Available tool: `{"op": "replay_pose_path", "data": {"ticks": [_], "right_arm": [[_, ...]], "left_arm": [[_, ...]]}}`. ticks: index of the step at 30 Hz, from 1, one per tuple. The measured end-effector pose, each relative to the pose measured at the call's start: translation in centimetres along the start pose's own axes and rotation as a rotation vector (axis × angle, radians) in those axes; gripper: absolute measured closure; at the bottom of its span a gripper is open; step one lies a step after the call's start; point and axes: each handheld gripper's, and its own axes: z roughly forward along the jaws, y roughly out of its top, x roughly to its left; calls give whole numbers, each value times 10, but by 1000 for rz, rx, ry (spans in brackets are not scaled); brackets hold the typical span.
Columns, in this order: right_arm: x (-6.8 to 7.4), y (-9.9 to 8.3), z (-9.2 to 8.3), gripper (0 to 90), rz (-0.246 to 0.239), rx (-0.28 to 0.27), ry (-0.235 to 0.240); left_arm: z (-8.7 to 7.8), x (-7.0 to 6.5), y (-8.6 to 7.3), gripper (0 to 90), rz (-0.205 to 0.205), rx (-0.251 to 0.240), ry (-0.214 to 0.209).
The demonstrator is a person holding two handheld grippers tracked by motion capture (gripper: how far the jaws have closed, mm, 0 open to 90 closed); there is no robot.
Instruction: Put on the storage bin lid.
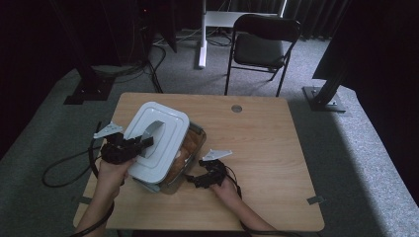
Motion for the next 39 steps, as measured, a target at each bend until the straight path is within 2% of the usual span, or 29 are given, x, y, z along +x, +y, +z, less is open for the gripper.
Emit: {"op": "replay_pose_path", "data": {"ticks": [2, 4, 6, 9, 12, 16, 25, 27, 32, 39], "right_arm": [[4, 3, 1, 123, -11, -5, 10], [5, 5, 0, 123, -15, -13, 10], [4, 4, -3, 123, -11, -26, 6], [1, 3, -8, 123, -3, -32, -5], [-3, 1, -13, 123, 3, -35, -14], [-7, -1, -18, 123, 15, -40, -23], [-13, -5, -28, 124, 42, -56, -37], [-15, -7, -29, 123, 46, -53, -42], [-17, -11, -30, 124, 58, -52, -44], [-21, -13, -34, 123, 64, -51, -58]], "left_arm": [[3, -3, 1, 685, 14, 19, -28], [7, -4, 1, 684, 30, 34, -78], [11, -6, 2, 684, 21, 52, -106], [17, -7, 2, 685, 19, 68, -100], [22, -7, 1, 685, 8, 74, -113], [27, -9, 1, 685, 35, 86, -78], [41, 0, 2, 683, 9, 127, -121], [44, 3, 1, 682, -7, 136, -129], [48, 5, -2, 681, -24, 154, -127], [54, 7, -3, 678, -20, 171, -127]]}}
